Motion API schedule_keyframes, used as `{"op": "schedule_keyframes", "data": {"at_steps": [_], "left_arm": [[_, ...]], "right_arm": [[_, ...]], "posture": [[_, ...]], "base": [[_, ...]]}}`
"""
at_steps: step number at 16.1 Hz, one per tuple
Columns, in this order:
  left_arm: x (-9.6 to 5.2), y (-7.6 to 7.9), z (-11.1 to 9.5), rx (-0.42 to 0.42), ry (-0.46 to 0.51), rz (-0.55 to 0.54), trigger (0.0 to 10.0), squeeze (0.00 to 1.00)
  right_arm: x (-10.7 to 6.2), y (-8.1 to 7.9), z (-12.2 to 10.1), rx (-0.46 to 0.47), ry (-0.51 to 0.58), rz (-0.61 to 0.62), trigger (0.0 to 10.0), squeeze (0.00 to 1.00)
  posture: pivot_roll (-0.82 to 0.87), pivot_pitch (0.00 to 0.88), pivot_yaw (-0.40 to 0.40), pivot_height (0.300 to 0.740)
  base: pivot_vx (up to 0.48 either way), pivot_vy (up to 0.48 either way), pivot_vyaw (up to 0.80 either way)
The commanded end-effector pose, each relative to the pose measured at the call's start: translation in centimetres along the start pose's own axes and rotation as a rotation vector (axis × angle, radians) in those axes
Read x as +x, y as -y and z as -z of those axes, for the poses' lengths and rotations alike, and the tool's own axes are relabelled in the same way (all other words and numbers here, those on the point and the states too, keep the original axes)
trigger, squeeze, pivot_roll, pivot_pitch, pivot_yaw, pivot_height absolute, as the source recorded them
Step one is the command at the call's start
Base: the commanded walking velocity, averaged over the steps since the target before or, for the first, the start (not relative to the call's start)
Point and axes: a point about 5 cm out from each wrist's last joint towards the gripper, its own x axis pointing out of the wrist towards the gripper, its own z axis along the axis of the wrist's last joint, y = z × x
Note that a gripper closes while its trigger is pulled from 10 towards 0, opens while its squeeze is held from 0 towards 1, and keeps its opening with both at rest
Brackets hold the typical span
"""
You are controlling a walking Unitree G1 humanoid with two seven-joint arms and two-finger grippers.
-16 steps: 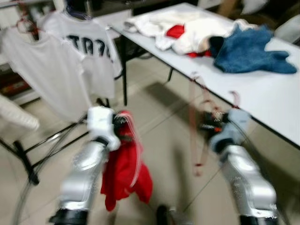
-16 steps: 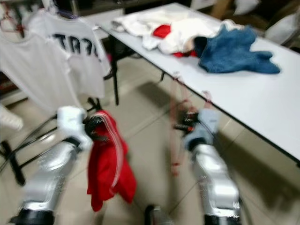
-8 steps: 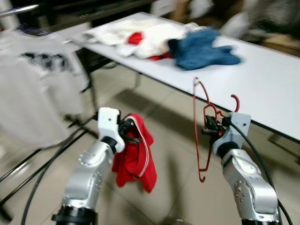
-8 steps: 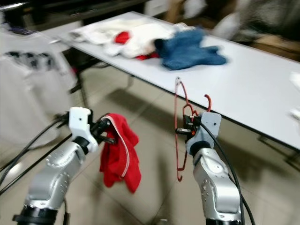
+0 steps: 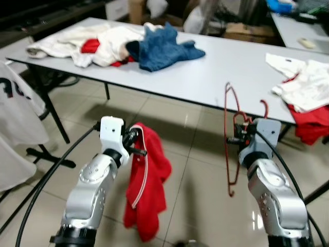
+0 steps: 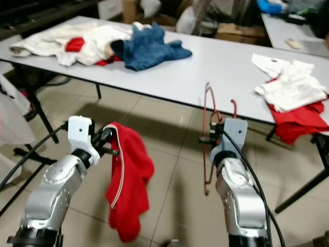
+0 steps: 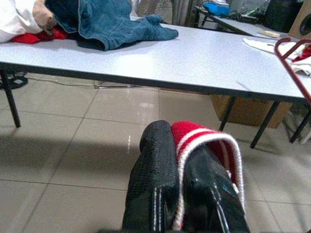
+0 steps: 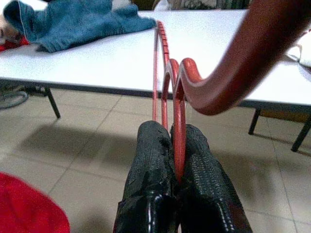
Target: Hang hanger
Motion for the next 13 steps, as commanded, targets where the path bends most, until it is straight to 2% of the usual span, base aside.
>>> {"op": "schedule_keyframes", "data": {"at_steps": [1, 3, 6, 8, 13], "left_arm": [[0.2, -0.4, -1.1, 0.021, 0.036, -0.013, 10.0, 0.0], [0.3, -0.6, -1.2, 0.028, 0.039, -0.015, 10.0, 0.0], [0.4, -0.7, -1.3, 0.045, 0.044, -0.014, 10.0, 0.0], [0.4, -0.7, -1.4, 0.048, 0.041, -0.01, 10.0, 0.0], [0.5, -0.6, -1.3, 0.05, 0.039, -0.002, 10.0, 0.0]], "right_arm": [[0.2, -0.1, -0.7, 0.001, 0.009, -0.004, 10.0, 0.0], [0.2, -0.1, -0.7, 0.016, 0.004, -0.003, 10.0, 0.0], [-0.1, -0.8, -0.1, 0.009, -0.035, 0.013, 10.0, 0.0], [0.0, -0.9, -0.2, 0.056, -0.038, -0.006, 10.0, 0.0], [0.0, -1.2, -0.4, 0.052, -0.032, -0.025, 10.0, 0.0]], "posture": [[-0.06, 0.0, 0.017, 0.74], [-0.06, 0.0, 0.018, 0.74], [-0.06, 0.0, 0.016, 0.74], [-0.06, 0.0, 0.016, 0.74], [-0.06, 0.0, 0.015, 0.74]], "base": [[0.0, 0.0, 0.0], [0.0, 0.0, -0.63], [0.0, -0.081, 0.0], [0.0, -0.274, 0.0], [0.0, -0.261, -0.8]]}}
